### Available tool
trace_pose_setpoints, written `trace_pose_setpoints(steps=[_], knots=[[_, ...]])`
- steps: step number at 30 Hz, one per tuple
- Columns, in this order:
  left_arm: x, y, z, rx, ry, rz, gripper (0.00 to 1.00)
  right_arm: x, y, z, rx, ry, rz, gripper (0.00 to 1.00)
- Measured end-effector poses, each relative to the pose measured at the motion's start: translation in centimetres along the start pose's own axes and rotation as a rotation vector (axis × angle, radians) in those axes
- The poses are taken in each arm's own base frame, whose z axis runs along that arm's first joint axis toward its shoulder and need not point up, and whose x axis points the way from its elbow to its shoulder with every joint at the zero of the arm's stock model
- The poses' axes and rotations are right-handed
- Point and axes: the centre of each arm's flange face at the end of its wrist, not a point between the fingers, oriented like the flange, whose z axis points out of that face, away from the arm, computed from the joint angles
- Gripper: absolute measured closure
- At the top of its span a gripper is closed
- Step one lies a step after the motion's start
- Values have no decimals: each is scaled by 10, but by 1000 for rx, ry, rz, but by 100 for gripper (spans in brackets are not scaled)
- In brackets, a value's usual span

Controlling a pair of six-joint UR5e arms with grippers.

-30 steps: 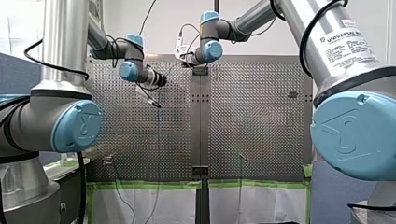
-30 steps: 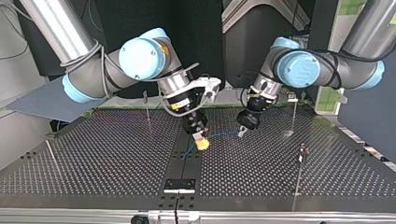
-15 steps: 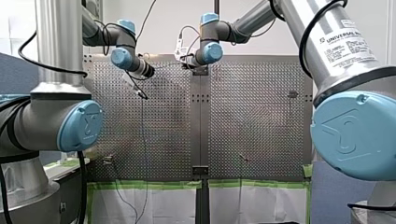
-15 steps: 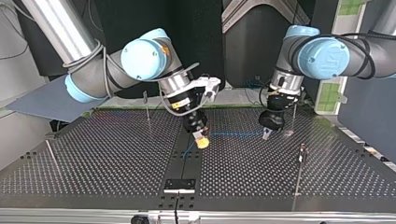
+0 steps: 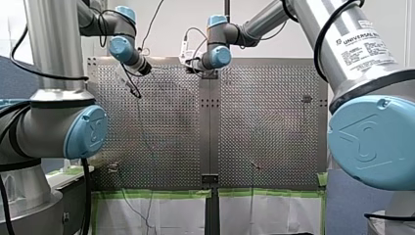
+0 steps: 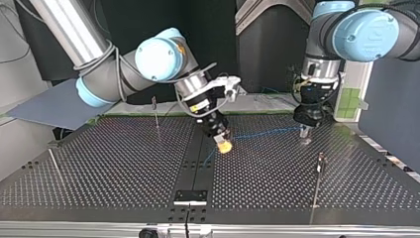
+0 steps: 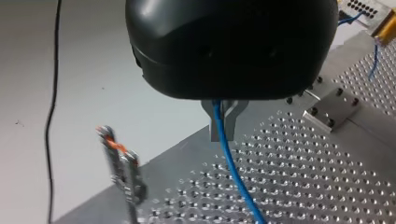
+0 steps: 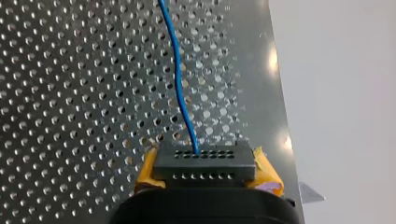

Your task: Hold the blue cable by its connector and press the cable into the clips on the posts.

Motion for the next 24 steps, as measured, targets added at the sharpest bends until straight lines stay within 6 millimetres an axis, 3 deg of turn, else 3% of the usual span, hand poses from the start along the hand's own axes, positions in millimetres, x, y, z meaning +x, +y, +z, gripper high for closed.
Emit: trace_pose_setpoints(steps=[8, 16, 24], knots=[[-10, 14, -20, -95, -41, 68, 100, -1, -15, 1, 30, 7, 1, 100], [-23, 28, -2, -166, -101, 133, 100, 6, -30, 8, 57, 28, 7, 100], [-48, 16, 12, -143, -157, 193, 100, 2, -34, 16, 63, 30, 14, 100]])
